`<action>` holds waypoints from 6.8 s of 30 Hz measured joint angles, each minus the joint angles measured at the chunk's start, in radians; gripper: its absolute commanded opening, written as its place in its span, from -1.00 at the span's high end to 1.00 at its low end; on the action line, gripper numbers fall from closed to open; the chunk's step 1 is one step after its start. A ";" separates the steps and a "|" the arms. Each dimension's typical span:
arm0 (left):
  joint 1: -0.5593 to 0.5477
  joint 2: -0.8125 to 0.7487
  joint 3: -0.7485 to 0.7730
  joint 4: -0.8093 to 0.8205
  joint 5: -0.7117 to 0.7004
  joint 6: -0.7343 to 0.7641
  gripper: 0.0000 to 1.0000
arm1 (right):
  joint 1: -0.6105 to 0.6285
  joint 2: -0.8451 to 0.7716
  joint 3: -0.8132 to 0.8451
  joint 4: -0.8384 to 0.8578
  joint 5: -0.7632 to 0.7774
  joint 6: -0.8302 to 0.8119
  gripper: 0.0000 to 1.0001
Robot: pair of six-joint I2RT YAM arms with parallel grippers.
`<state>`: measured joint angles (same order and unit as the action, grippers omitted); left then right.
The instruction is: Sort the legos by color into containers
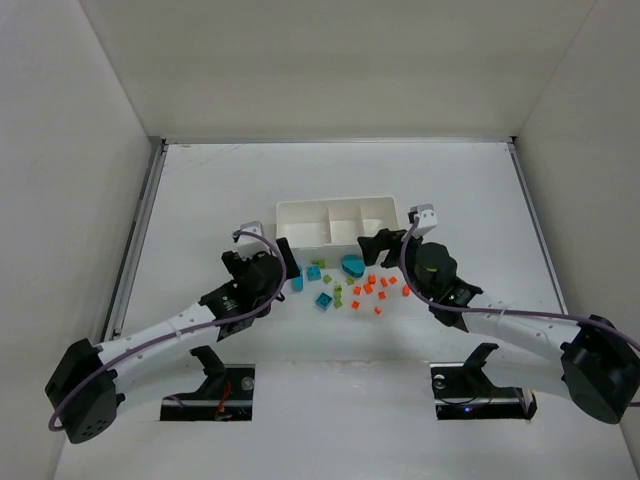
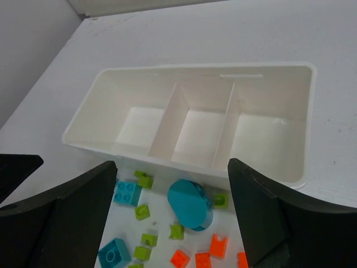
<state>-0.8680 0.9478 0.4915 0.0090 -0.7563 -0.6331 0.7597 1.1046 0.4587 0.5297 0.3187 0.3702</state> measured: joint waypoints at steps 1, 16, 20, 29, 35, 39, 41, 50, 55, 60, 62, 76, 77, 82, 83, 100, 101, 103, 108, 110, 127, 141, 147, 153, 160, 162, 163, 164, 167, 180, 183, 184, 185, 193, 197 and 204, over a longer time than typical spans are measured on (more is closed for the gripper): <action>0.002 -0.004 0.000 -0.008 0.002 0.000 -1.00 | 0.000 -0.003 0.000 0.000 -0.002 0.000 -0.53; 0.027 -0.266 -0.138 0.039 0.050 0.087 -0.26 | 0.010 0.024 0.037 -0.192 -0.016 0.032 -0.26; 0.011 -0.261 -0.161 0.079 0.102 0.125 0.09 | 0.043 0.059 0.037 -0.260 -0.017 0.045 -0.47; -0.075 -0.102 -0.173 0.148 0.164 0.128 -0.17 | 0.053 0.200 0.095 -0.322 -0.072 0.047 -0.47; -0.116 0.026 -0.173 0.214 0.173 0.118 -0.24 | 0.053 0.314 0.152 -0.323 -0.095 0.030 -0.47; -0.132 0.070 -0.173 0.248 0.168 0.113 -0.24 | 0.053 0.371 0.179 -0.323 -0.101 0.014 -0.43; -0.131 0.080 -0.173 0.261 0.162 0.110 -0.24 | 0.053 0.404 0.201 -0.323 -0.098 0.006 -0.41; -0.104 0.100 -0.187 0.301 0.153 0.108 -0.24 | 0.053 0.488 0.257 -0.320 -0.047 -0.042 -0.10; -0.100 0.138 -0.187 0.324 0.153 0.107 -0.24 | 0.055 0.494 0.258 -0.317 -0.025 -0.050 0.10; -0.101 0.174 -0.187 0.346 0.154 0.105 -0.23 | 0.070 0.488 0.254 -0.319 0.011 -0.059 0.29; -0.101 0.181 -0.187 0.349 0.153 0.105 -0.22 | 0.074 0.468 0.242 -0.322 0.018 -0.060 0.29; -0.107 0.242 -0.163 0.362 0.146 0.090 -0.07 | 0.150 0.023 0.182 -0.451 0.041 -0.019 0.32; -0.108 0.266 -0.153 0.362 0.142 0.090 -0.06 | 0.103 0.016 0.202 -0.453 0.044 -0.019 0.33; -0.108 0.290 -0.145 0.369 0.111 0.090 -0.04 | -0.061 0.085 0.260 -0.425 0.060 -0.018 0.32; -0.108 0.294 -0.144 0.370 0.107 0.090 -0.04 | -0.088 0.107 0.267 -0.415 0.064 -0.016 0.32; -0.098 0.400 -0.101 0.412 0.098 0.102 0.11 | -0.138 0.212 0.328 -0.380 0.099 -0.027 -0.30; -0.098 0.411 -0.094 0.413 0.099 0.105 0.13 | -0.126 0.191 0.318 -0.379 0.101 -0.027 -0.27; -0.096 0.423 -0.085 0.414 0.098 0.109 0.20 | -0.088 0.127 0.279 -0.365 0.106 -0.027 -0.24; -0.086 0.456 -0.062 0.415 0.097 0.123 0.70 | 0.044 -0.028 0.164 -0.366 0.121 -0.012 -0.16; -0.087 0.456 -0.054 0.407 0.095 0.124 0.75 | 0.100 -0.080 0.120 -0.367 0.128 -0.005 -0.13; -0.111 0.335 0.397 0.169 0.151 0.142 0.76 | 0.126 -0.362 -0.078 -0.492 0.235 0.236 -0.03; -0.053 0.975 0.941 0.172 0.385 0.212 0.73 | 0.118 -0.500 -0.111 -0.624 0.251 0.353 -0.03; -0.046 1.058 1.019 0.170 0.388 0.237 0.31 | 0.119 -0.542 -0.115 -0.636 0.251 0.357 -0.04; -0.040 1.059 1.010 0.177 0.383 0.252 -0.01 | 0.119 -0.498 -0.115 -0.634 0.249 0.357 -0.07; -0.056 0.853 0.723 0.205 0.343 0.266 0.35 | 0.126 -0.447 -0.115 -0.629 0.238 0.350 0.39; -0.073 0.743 0.601 0.209 0.312 0.262 0.37 | 0.136 -0.427 -0.114 -0.624 0.228 0.351 0.48; -0.084 0.687 0.541 0.209 0.293 0.257 0.38 | 0.142 -0.413 -0.114 -0.623 0.224 0.352 0.48; -0.096 0.633 0.484 0.210 0.272 0.251 0.38 | 0.148 -0.395 -0.114 -0.620 0.222 0.352 0.48; -0.126 0.499 0.344 0.203 0.217 0.222 0.37 | 0.172 -0.329 -0.111 -0.613 0.217 0.352 0.45; -0.075 0.457 0.134 0.216 0.183 0.130 0.07 | 0.318 -0.124 -0.025 -0.592 0.216 0.379 -0.06; -0.058 0.494 0.112 0.265 0.199 0.126 0.04 | 0.347 -0.072 0.005 -0.589 0.216 0.386 -0.05; -0.052 0.504 0.108 0.280 0.206 0.126 0.04 | 0.354 -0.060 0.011 -0.589 0.217 0.387 -0.05; -0.047 0.515 0.105 0.294 0.214 0.125 0.04 | 0.359 -0.048 0.018 -0.589 0.218 0.388 -0.05; -0.027 0.613 0.105 0.363 0.252 0.119 0.16 | 0.386 0.002 0.050 -0.589 0.223 0.395 -0.06; -0.020 0.629 0.105 0.369 0.256 0.117 0.34 | 0.387 0.005 0.051 -0.589 0.223 0.395 -0.11; -0.018 0.571 0.075 0.366 0.256 0.106 0.54 | 0.394 0.052 0.076 -0.578 0.220 0.395 -0.31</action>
<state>-0.8856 1.5192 0.5667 0.3752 -0.5003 -0.5270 1.1542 1.1568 0.5346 -0.0486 0.5385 0.7650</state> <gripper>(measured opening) 0.334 0.627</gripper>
